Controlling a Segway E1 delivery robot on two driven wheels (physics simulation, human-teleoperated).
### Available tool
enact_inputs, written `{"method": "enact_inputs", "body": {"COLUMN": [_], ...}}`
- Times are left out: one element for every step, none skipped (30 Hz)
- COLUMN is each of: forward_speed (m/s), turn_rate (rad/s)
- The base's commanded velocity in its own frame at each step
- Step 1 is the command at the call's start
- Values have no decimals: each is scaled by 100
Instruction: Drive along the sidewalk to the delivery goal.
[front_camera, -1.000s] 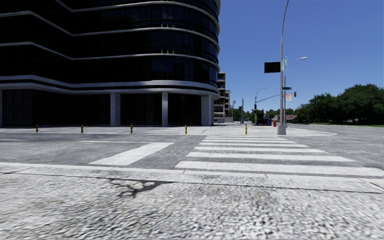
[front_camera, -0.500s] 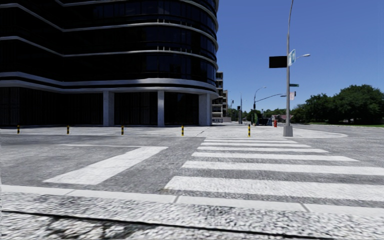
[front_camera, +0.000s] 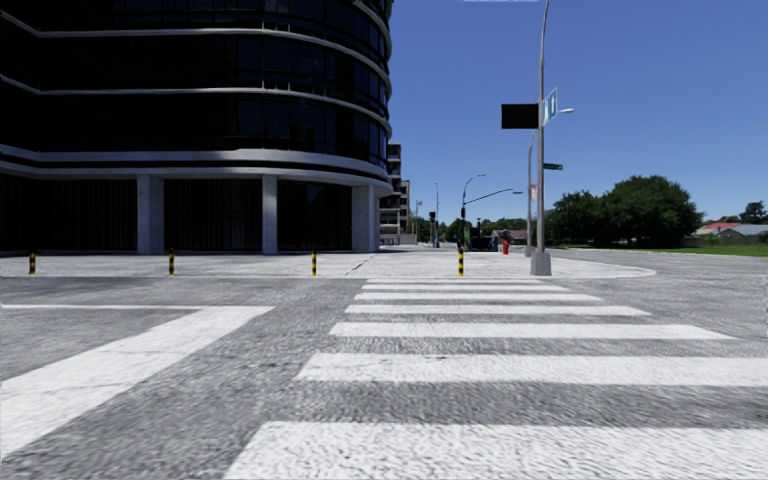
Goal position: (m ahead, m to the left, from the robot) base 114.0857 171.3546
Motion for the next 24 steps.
{"method": "enact_inputs", "body": {"forward_speed": [200,200,200,196,196,173,165,159,156,156,155,154,154,154,154,153,149,141,137,137,137,136,136,136], "turn_rate": [-40,-40,-40,-40,-40,-40,-40,-34,-25,-25,0,0,0,0,0,0,0,0,0,0,0,0,0,0]}}
